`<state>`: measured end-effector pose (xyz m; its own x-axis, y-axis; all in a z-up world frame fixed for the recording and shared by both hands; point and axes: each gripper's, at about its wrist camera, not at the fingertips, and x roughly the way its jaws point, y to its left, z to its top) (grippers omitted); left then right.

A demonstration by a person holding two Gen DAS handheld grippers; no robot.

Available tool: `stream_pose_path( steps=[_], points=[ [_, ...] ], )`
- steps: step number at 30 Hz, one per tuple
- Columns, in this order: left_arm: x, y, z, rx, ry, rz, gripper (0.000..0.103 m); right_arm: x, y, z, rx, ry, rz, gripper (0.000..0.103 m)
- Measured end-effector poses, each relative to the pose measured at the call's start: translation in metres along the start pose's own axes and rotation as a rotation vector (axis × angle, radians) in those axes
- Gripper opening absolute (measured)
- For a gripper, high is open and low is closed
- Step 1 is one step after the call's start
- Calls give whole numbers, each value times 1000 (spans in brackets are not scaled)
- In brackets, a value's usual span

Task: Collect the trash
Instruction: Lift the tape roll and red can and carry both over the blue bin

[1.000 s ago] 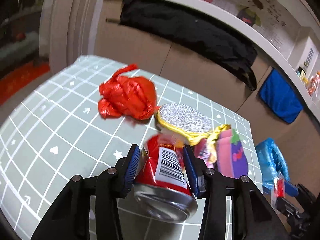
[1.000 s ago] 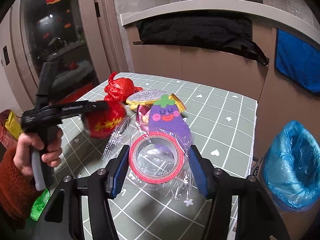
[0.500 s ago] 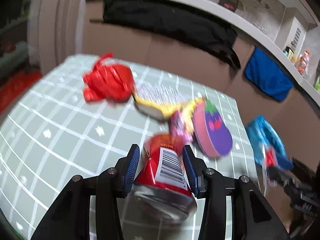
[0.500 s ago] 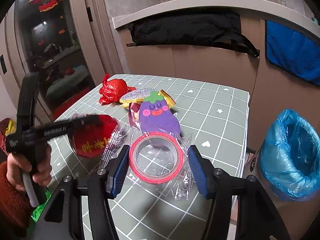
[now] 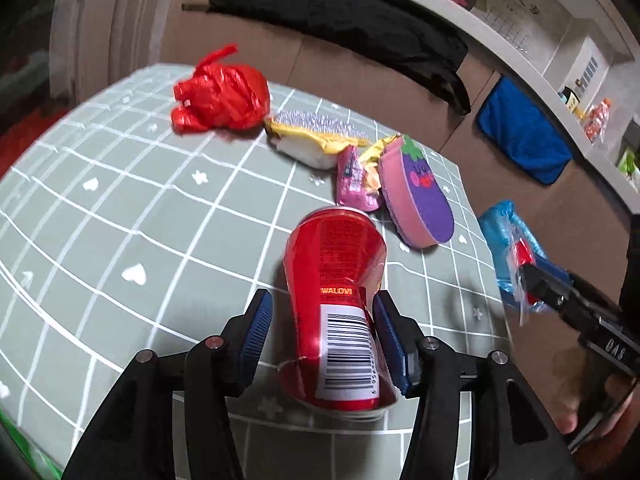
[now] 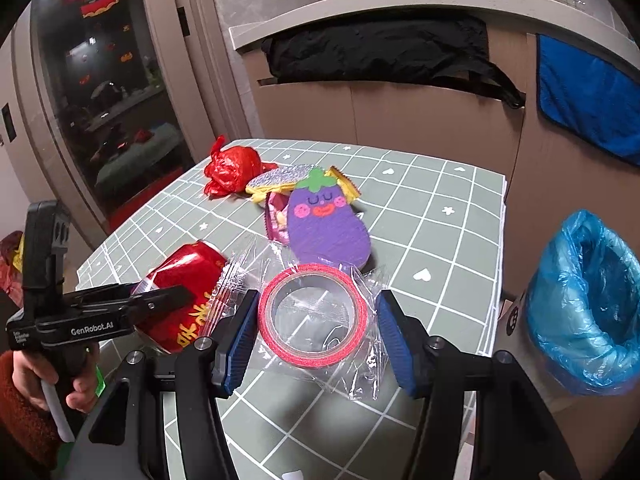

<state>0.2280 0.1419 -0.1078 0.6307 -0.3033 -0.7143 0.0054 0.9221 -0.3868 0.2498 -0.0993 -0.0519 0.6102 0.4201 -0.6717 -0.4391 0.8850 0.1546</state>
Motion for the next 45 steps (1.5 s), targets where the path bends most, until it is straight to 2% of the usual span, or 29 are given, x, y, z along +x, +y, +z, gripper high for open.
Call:
stream_pose_path(
  steps=[3, 6, 17, 28, 33, 37, 45],
  points=[
    [10, 0, 5, -19, 63, -20, 53, 0, 3, -1, -13, 0, 0, 55],
    [11, -2, 10, -23, 90, -38, 44, -2, 4, -2, -23, -6, -14, 55],
    [-27, -30, 23, 92, -85, 30, 41, -7, -3, 2, 0, -26, -7, 55],
    [-48, -58, 41, 142, -189, 14, 41, -15, -7, 15, -21, -81, -37, 55],
    [-46, -95, 55, 206, -248, 4, 41, -32, -25, 26, -6, -137, -70, 55],
    [-35, -143, 66, 291, -292, -22, 41, -60, -52, 38, 8, -210, -126, 55],
    [7, -252, 86, 410, -325, -130, 41, -133, -144, 43, 98, -352, -324, 55]
  ],
)
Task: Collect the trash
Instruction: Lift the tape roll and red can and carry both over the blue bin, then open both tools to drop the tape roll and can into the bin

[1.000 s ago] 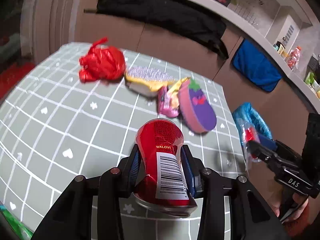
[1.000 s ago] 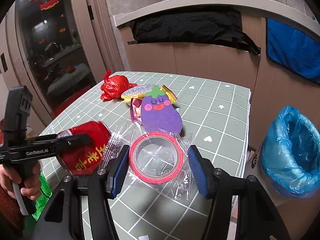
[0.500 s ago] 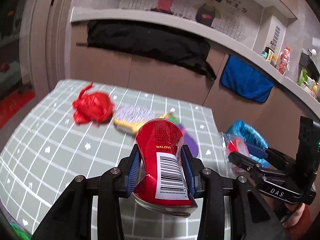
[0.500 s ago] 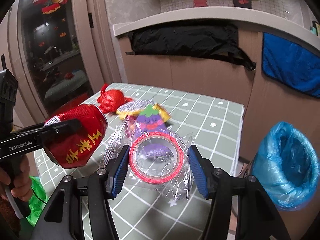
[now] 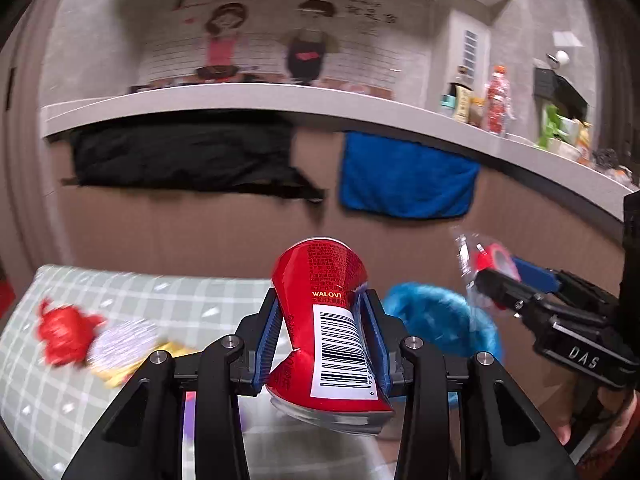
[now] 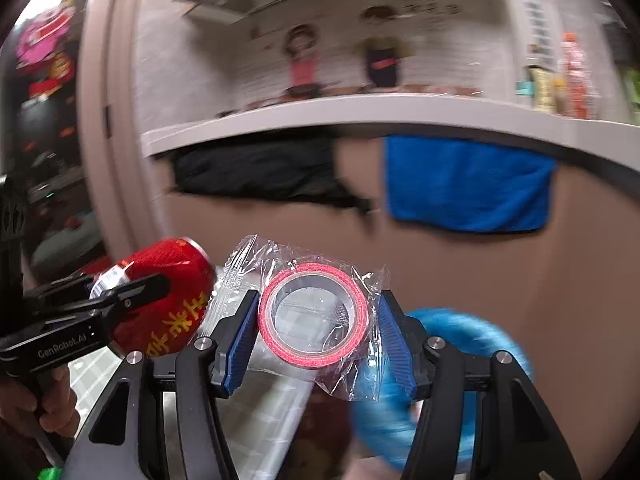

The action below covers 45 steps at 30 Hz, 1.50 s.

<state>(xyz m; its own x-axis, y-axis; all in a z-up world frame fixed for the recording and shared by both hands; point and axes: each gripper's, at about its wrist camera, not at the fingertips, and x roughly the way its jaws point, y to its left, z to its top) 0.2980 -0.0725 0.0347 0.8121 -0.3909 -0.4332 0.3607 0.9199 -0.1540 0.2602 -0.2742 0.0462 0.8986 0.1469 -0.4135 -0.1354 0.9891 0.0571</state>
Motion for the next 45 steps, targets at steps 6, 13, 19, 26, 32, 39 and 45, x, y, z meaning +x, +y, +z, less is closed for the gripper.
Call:
stream_pose_path(
  steps=[6, 13, 19, 26, 32, 39, 45],
  points=[
    [52, -63, 13, 57, 19, -86, 41, -13, -80, -1, 95, -25, -132, 55],
    [92, -100, 8, 72, 44, -135, 41, -7, -131, -19, 178, -4, -198, 55],
    [117, -110, -8, 86, 103, -126, 41, 14, -147, -33, 209, 36, -196, 55],
    [133, -109, -17, 73, 134, -114, 41, 32, -152, -40, 221, 57, -182, 55],
    [147, -109, -23, 65, 159, -116, 41, 46, -154, -45, 222, 85, -181, 55],
    [161, -105, -24, 54, 176, -118, 41, 63, -160, -50, 234, 115, -189, 55],
    [179, -101, -25, 27, 211, -122, 41, 76, -162, -57, 235, 151, -200, 55]
  ],
)
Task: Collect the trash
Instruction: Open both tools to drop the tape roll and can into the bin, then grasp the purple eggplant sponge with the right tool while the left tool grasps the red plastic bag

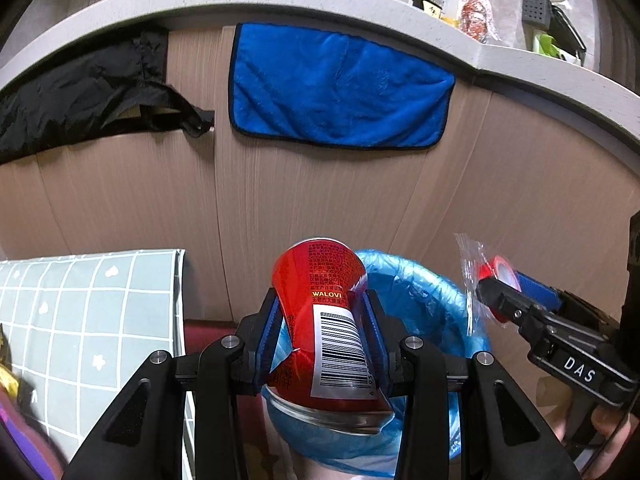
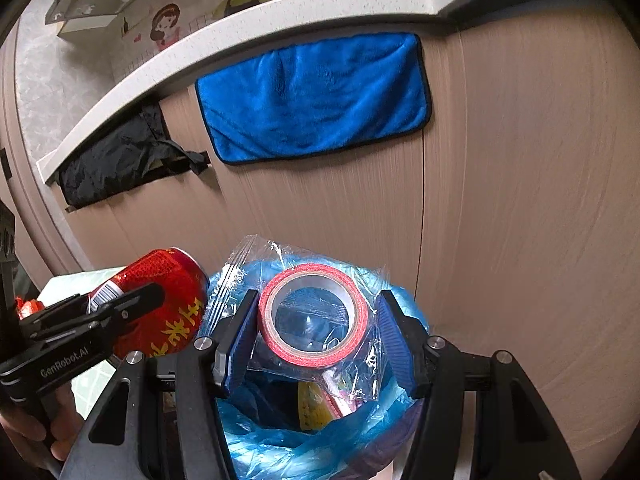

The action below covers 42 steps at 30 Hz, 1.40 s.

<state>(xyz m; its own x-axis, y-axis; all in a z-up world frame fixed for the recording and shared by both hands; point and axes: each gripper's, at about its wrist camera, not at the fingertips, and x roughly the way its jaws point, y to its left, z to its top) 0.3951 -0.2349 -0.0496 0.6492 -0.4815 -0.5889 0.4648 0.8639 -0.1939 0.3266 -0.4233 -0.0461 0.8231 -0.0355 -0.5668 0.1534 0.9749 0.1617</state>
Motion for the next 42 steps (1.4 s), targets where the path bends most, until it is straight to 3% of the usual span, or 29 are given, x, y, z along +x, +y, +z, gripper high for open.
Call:
stream_pose_path(
  steps=[7, 10, 13, 19, 28, 36, 42],
  points=[
    [14, 3, -2, -26, 27, -39, 42, 9, -1, 2, 0, 11, -13, 57],
    [20, 9, 0, -76, 56, -137, 48, 9, -1, 0, -2, 5, -28, 66],
    [13, 13, 5, -103, 19, -139, 54, 1, -2, -1, 7, -20, -29, 73],
    [-18, 31, 17, -121, -20, -81, 54, -13, -2, 3, 5, -29, -57, 75],
    [-109, 103, -4, -182, -87, 66, 54, -44, 36, 9, 2, -70, 25, 75],
    [-190, 189, -37, -232, -128, 256, 54, -49, 143, -1, -107, -21, 255, 77],
    [-242, 268, -71, -355, -138, 378, 54, -31, 239, -30, -219, 104, 454, 77]
  ],
)
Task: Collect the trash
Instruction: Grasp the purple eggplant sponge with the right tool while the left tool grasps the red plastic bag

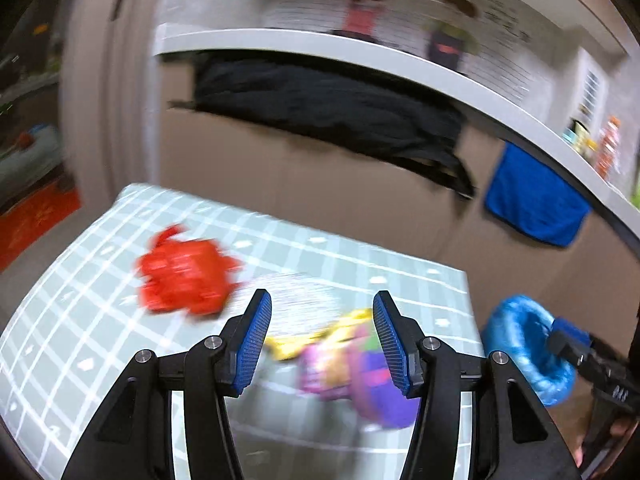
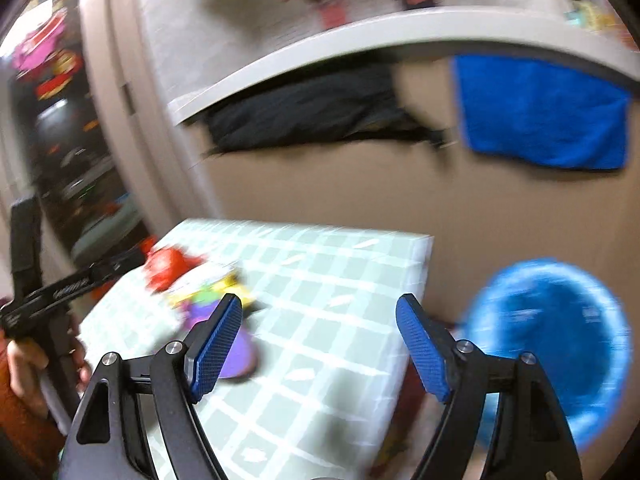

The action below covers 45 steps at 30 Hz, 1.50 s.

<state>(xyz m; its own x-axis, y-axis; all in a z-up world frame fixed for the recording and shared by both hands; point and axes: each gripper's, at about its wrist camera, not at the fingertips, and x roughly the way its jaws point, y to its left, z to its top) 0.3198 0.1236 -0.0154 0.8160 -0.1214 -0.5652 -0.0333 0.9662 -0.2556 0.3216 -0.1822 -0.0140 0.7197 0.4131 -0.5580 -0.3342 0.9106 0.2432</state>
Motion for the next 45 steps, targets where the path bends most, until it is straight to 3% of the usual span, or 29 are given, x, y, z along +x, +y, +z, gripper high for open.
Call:
stream_pose_path(
  steps=[3, 8, 10, 14, 19, 23, 24, 31, 36, 41, 45],
  points=[
    [-8, 40, -8, -46, -1, 46, 54, 30, 34, -6, -23, 59, 81, 77],
    [-12, 82, -20, -97, -3, 110, 54, 74, 90, -19, -192, 150, 94, 77],
    [-11, 95, -24, -117, 4, 112, 54, 89, 107, -25, -277, 165, 58, 77],
    [-6, 109, -26, -128, 10, 108, 54, 111, 124, -31, -358, 187, 7, 77],
    [5, 120, -25, -136, 33, 77, 54, 127, 120, -32, -371, 209, -35, 77],
    [12, 119, -20, -132, 34, 73, 54, 136, 112, -33, -346, 258, -16, 73],
    [14, 118, -17, -128, 35, 76, 54, 137, 111, -33, -338, 269, -2, 64],
    [38, 124, 9, -164, 47, 76, 54, 111, 101, -25, -257, 221, 34, 64],
    [66, 148, 29, -307, 41, 93, 55, 84, 96, -19, -243, 164, 20, 64],
    [101, 163, 31, -403, 57, 186, 57, 67, 87, -19, -232, 134, 0, 64],
    [111, 171, 20, -529, 40, 131, 64, 62, 80, -23, -221, 145, -8, 64]
  ],
)
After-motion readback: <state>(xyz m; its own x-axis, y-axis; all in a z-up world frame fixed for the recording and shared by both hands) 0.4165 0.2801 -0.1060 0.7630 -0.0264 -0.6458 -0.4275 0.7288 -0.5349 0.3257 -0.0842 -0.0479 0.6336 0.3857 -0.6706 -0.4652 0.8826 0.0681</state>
